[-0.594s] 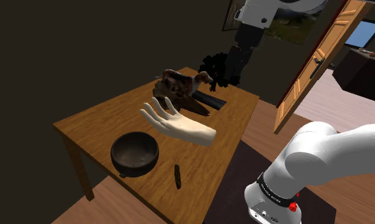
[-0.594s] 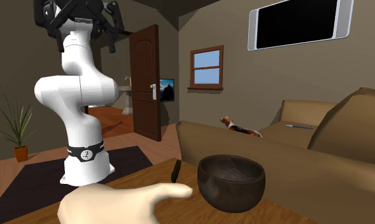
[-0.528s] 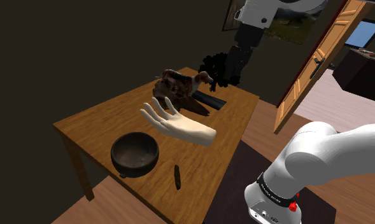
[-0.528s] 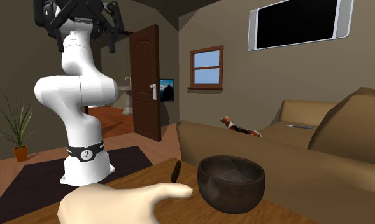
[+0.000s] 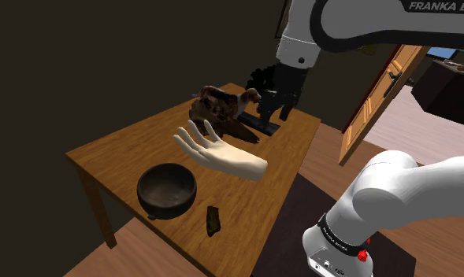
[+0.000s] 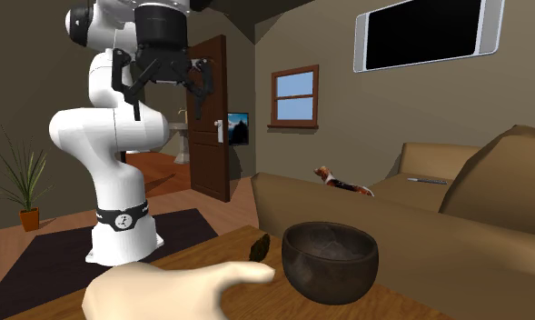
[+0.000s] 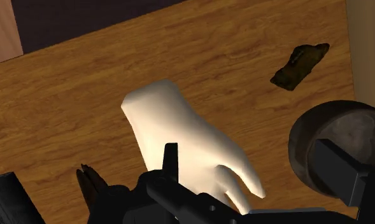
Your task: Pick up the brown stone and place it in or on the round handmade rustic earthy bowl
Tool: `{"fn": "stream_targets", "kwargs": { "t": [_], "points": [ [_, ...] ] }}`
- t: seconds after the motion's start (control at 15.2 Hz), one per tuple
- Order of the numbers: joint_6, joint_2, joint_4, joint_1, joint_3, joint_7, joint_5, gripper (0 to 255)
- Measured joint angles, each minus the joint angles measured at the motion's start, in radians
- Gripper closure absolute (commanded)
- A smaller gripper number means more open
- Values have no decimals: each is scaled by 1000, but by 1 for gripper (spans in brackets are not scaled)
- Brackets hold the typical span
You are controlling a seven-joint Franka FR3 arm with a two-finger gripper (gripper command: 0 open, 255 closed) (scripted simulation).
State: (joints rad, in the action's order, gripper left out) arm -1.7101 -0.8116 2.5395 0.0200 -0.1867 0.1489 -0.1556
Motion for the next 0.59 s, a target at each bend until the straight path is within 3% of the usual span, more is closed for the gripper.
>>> {"fn": "stream_targets", "kwargs": {
  "t": [0.33, 0.59],
  "points": [
    [-84, -1, 99, 15, -153, 208, -73, 0],
    [-185, 83, 134, 9, -284, 371, -123, 0]
  ]
}}
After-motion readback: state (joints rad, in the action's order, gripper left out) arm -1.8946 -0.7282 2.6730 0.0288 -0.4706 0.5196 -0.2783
